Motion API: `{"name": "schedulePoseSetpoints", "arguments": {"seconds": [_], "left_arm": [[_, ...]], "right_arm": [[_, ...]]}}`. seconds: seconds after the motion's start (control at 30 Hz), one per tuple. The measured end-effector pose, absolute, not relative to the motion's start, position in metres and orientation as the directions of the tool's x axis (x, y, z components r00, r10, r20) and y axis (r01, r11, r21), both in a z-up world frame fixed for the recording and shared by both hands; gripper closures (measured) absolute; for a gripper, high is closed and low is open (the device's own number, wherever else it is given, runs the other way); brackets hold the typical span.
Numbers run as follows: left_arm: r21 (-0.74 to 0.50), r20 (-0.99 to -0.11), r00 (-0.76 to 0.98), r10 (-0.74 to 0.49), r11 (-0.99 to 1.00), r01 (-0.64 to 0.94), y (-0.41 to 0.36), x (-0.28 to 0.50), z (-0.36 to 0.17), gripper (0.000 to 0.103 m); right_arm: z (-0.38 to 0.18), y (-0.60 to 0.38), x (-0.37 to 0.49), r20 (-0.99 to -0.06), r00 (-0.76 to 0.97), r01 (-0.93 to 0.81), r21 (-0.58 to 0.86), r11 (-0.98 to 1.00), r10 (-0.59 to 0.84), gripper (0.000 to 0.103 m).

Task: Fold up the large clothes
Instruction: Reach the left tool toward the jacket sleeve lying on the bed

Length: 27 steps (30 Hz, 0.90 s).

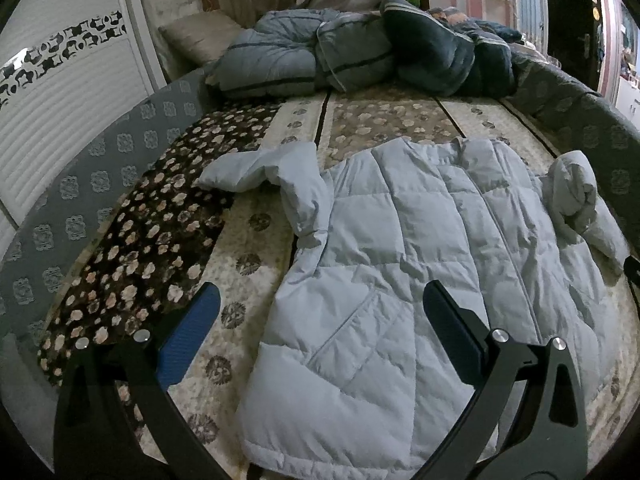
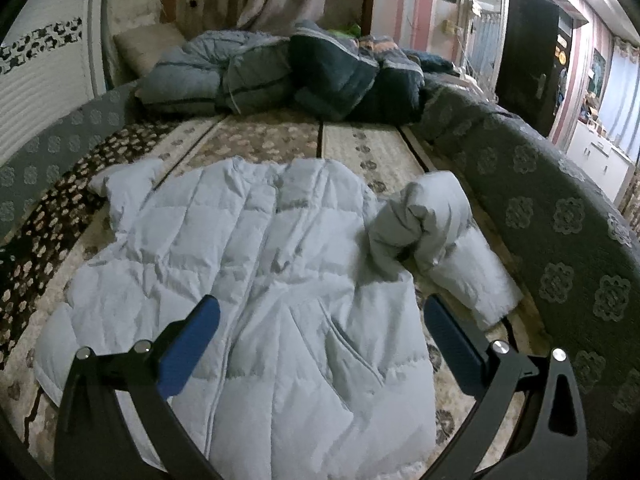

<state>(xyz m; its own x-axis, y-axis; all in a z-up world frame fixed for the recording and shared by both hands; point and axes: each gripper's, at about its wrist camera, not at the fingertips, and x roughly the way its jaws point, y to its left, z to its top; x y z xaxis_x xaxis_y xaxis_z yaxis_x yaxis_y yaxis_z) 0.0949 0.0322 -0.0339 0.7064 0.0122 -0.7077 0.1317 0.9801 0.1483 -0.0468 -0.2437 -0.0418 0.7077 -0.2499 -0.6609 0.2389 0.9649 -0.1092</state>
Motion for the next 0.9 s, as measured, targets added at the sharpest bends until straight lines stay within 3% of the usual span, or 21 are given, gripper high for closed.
{"name": "schedulePoseSetpoints", "arguments": {"seconds": [0.17, 0.43, 0.6, 0.67, 0.9], "left_arm": [[0.087, -0.693, 0.719, -0.054, 0.984, 0.158, 0.044, 0.109, -0.034, 0.003], [0.17, -0.723, 0.688, 0.07, 0.982, 0.078, 0.073, 0.158, -0.054, 0.003], [0.123, -0.816, 0.573, 0.075, 0.991, 0.047, 0.102, 0.211, -0.083, 0.003], [0.062, -0.863, 0.504, 0.033, 0.997, 0.042, 0.117, 0.235, -0.101, 0.003], [0.071, -0.851, 0.521, 0.066, 0.997, -0.011, 0.144, 0.286, -0.113, 0.003]], "right_arm": [[-0.047, -0.237, -0.034, -0.637, 0.727, 0.217, -0.139, 0.966, -0.255, 0.001], [-0.073, -0.238, 0.01, -0.705, 0.687, 0.121, -0.123, 0.985, -0.173, 0.001], [-0.092, -0.248, 0.043, -0.743, 0.666, 0.072, -0.032, 0.997, -0.071, 0.001], [-0.098, -0.248, 0.056, -0.769, 0.632, 0.078, -0.059, 0.995, -0.095, 0.001], [-0.1, -0.253, 0.102, -0.75, 0.615, 0.109, -0.226, 0.968, -0.244, 0.001]]}}
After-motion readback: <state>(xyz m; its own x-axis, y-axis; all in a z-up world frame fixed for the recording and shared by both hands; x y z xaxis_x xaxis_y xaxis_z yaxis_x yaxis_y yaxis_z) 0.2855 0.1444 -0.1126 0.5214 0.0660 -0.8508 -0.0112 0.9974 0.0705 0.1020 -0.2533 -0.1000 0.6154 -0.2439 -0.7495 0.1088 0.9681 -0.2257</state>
